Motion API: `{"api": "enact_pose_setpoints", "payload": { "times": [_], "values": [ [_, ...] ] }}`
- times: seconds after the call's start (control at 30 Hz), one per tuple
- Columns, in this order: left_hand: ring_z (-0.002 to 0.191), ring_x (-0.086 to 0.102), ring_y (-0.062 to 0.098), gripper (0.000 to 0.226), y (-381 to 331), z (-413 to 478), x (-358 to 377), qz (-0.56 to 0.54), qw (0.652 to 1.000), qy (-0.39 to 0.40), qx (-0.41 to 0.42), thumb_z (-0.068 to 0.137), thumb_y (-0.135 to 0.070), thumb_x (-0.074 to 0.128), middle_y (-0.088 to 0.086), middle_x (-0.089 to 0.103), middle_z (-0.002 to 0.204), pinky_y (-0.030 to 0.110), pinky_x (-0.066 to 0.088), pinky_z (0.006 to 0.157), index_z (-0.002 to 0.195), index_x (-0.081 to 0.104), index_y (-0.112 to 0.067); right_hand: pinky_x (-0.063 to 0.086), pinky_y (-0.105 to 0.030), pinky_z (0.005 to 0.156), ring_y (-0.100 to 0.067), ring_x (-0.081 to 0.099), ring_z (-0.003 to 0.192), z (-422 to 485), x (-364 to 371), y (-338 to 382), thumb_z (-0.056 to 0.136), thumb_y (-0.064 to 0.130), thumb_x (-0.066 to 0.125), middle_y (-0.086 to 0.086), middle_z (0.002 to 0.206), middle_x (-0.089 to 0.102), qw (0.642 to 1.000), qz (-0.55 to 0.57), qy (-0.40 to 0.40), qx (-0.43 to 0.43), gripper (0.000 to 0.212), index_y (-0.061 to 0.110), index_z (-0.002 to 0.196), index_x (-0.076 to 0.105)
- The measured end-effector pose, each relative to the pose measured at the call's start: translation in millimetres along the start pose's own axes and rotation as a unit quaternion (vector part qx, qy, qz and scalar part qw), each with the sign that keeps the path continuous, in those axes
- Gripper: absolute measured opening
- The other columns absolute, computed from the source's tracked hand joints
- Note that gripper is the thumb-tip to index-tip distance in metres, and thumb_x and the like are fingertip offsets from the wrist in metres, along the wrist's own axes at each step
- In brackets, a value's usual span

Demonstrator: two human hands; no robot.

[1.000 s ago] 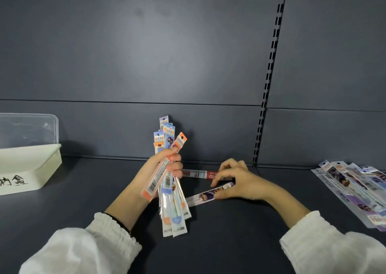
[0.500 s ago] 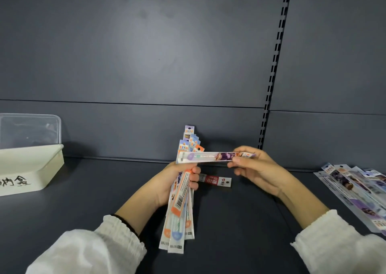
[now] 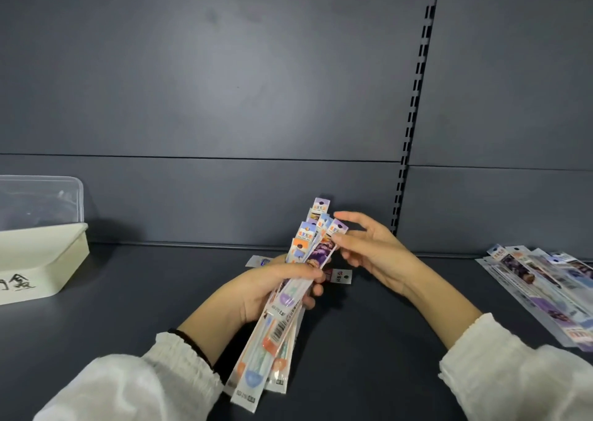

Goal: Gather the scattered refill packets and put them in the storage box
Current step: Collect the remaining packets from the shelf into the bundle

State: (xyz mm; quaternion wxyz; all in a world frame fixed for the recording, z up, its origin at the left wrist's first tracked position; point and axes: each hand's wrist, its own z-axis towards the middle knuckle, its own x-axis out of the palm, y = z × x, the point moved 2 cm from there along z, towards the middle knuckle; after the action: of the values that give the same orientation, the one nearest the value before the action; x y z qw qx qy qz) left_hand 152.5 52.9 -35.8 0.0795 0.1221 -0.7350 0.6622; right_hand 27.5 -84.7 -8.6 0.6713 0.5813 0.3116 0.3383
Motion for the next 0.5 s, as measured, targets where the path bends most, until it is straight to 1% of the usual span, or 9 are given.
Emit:
{"api": "enact_pose_setpoints", "payload": {
  "times": [0.07, 0.13, 0.2, 0.27, 0.3, 0.33, 0.4, 0.43, 0.5],
  "values": [
    [0.064, 0.060, 0.015, 0.030, -1, 2, -3, -0.039, 0.999, -0.009, 0.010, 0.072, -0.008, 0.070, 0.007, 0.063, 0.080, 0.024, 0.050, 0.055, 0.099, 0.058, -0.008, 0.042, -0.024, 0.060, -0.010, 0.057, 0.071, 5, -5, -9, 0.088, 0.023, 0.067, -0.002, 0.089, 0.070, 0.995, -0.083, -0.062, 0.002, 0.033, 0.021, 0.120, 0.059],
    [0.061, 0.061, 0.015, 0.028, -3, 3, -7, -0.063, 0.998, -0.025, 0.020, 0.074, -0.007, 0.067, 0.007, 0.064, 0.080, 0.025, 0.052, 0.055, 0.101, 0.057, -0.007, 0.044, -0.021, 0.073, -0.009, 0.059, 0.085, 9, -13, -21, 0.085, 0.033, 0.068, 0.000, 0.099, 0.068, 0.965, -0.242, -0.097, -0.007, 0.031, 0.023, 0.115, 0.065],
    [0.059, 0.060, 0.015, 0.028, -4, 2, -12, -0.077, 0.996, -0.046, 0.029, 0.075, -0.007, 0.067, 0.007, 0.062, 0.079, 0.026, 0.053, 0.057, 0.101, 0.058, -0.006, 0.040, -0.021, 0.087, -0.009, 0.051, 0.101, 11, -18, -34, 0.079, 0.042, 0.072, 0.003, 0.109, 0.060, 0.919, -0.389, -0.070, -0.008, 0.036, 0.026, 0.111, 0.069],
    [0.055, 0.059, 0.014, 0.029, -5, 2, -17, -0.093, 0.993, -0.067, 0.040, 0.075, -0.010, 0.069, 0.006, 0.061, 0.075, 0.027, 0.054, 0.056, 0.101, 0.057, -0.006, 0.033, -0.025, 0.095, -0.013, 0.039, 0.111, 10, -18, -40, 0.075, 0.046, 0.074, 0.004, 0.114, 0.051, 0.877, -0.480, -0.027, 0.004, 0.034, 0.030, 0.105, 0.071],
    [0.053, 0.058, 0.013, 0.029, -6, 2, -19, -0.107, 0.991, -0.069, 0.047, 0.075, -0.011, 0.069, 0.005, 0.061, 0.073, 0.027, 0.054, 0.055, 0.101, 0.055, -0.008, 0.032, -0.026, 0.095, -0.014, 0.036, 0.112, 9, -16, -39, 0.075, 0.044, 0.075, 0.005, 0.114, 0.049, 0.872, -0.490, -0.015, 0.005, 0.028, 0.032, 0.099, 0.071],
    [0.050, 0.056, 0.012, 0.028, -7, 2, -20, -0.128, 0.988, -0.067, 0.054, 0.076, -0.012, 0.068, 0.003, 0.060, 0.069, 0.025, 0.053, 0.053, 0.100, 0.053, -0.009, 0.033, -0.027, 0.095, -0.014, 0.037, 0.111, 9, -16, -39, 0.074, 0.038, 0.077, 0.006, 0.112, 0.050, 0.880, -0.475, -0.011, 0.005, 0.019, 0.032, 0.091, 0.071],
    [0.045, 0.052, 0.010, 0.028, -9, 3, -22, -0.176, 0.981, -0.053, 0.068, 0.075, -0.014, 0.069, 0.001, 0.056, 0.063, 0.022, 0.049, 0.048, 0.095, 0.049, -0.012, 0.043, -0.031, 0.093, -0.015, 0.050, 0.104, 9, -16, -35, 0.074, 0.024, 0.079, 0.006, 0.103, 0.059, 0.921, -0.389, -0.007, 0.002, 0.009, 0.026, 0.079, 0.071],
    [0.043, 0.050, 0.009, 0.031, -9, 4, -24, -0.197, 0.976, -0.048, 0.075, 0.073, -0.015, 0.073, 0.000, 0.054, 0.061, 0.021, 0.047, 0.046, 0.093, 0.049, -0.013, 0.048, -0.032, 0.089, -0.014, 0.057, 0.096, 8, -15, -34, 0.074, 0.018, 0.078, 0.004, 0.096, 0.064, 0.945, -0.326, -0.010, 0.004, 0.008, 0.021, 0.076, 0.071],
    [0.040, 0.047, 0.008, 0.035, -11, 4, -27, -0.215, 0.971, -0.055, 0.085, 0.068, -0.021, 0.080, -0.002, 0.050, 0.056, 0.019, 0.044, 0.042, 0.090, 0.054, -0.013, 0.050, -0.027, 0.077, -0.013, 0.060, 0.083, 7, -15, -28, 0.079, 0.008, 0.074, 0.001, 0.085, 0.069, 0.980, -0.193, -0.036, 0.003, 0.010, 0.016, 0.074, 0.069]
  ]
}}
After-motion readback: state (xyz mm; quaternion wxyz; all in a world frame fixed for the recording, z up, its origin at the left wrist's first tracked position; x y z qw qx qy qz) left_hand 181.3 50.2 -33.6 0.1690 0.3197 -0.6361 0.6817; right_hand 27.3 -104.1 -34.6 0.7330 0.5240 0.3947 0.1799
